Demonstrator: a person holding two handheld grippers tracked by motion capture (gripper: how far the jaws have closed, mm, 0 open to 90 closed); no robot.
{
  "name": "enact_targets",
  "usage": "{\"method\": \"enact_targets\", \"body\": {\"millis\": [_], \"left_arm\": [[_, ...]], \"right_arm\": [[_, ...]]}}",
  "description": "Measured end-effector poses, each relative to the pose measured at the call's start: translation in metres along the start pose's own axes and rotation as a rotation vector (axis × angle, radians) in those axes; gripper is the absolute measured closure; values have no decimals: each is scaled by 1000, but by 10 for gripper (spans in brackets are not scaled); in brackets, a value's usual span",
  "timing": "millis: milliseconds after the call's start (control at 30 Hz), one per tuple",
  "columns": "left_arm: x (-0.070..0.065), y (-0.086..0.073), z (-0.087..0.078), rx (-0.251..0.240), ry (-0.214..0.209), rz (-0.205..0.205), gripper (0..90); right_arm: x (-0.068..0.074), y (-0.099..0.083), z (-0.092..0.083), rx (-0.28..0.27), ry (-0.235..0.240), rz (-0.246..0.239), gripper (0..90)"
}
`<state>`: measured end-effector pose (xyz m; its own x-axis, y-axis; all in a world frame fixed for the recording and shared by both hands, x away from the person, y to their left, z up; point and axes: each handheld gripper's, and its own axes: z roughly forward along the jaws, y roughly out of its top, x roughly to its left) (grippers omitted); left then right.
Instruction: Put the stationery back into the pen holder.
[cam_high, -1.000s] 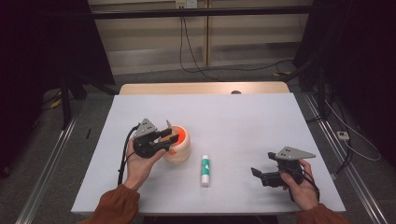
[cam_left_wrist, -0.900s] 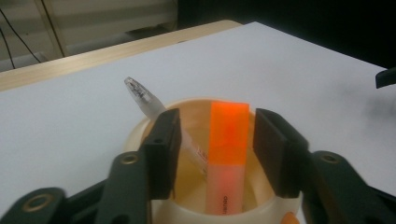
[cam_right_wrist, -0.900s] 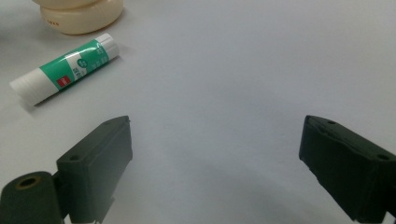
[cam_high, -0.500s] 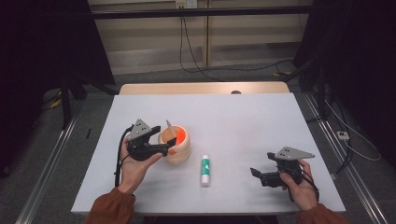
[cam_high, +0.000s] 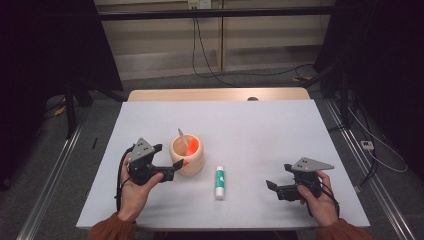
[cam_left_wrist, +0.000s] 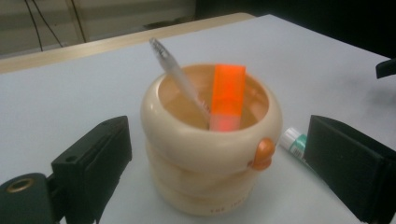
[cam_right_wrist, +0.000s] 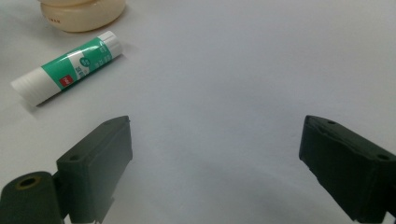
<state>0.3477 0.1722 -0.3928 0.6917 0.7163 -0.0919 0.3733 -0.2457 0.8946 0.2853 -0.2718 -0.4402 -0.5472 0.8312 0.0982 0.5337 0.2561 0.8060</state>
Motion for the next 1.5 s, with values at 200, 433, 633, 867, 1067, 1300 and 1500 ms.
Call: {"method": "enact_targets", "body": {"millis": [200, 433, 633, 867, 1067, 1300, 1500], "left_arm": [[-3, -9, -6, 16, -4, -12, 66], [-9, -23, -13, 48, 25, -16, 73], [-16, -30, -18, 70, 30, -34, 79], [-19, -33, -16, 69, 25, -30, 91], [-19, -38, -12, 97, 22, -45, 92], [-36, -40, -11, 113, 50, -74, 108], [-55, -39, -7, 120, 41, -67, 171]], "right_arm": [[1, 0, 0, -1, -4, 1, 93], [2, 0, 0, -1, -3, -2, 93], [4, 1, 1, 1, -4, -3, 93], [6, 2, 2, 1, -17, 9, 93], [20, 6, 8, 12, -15, -10, 91], [25, 8, 15, 30, -4, -28, 91], [21, 6, 12, 25, -13, -15, 91]]}}
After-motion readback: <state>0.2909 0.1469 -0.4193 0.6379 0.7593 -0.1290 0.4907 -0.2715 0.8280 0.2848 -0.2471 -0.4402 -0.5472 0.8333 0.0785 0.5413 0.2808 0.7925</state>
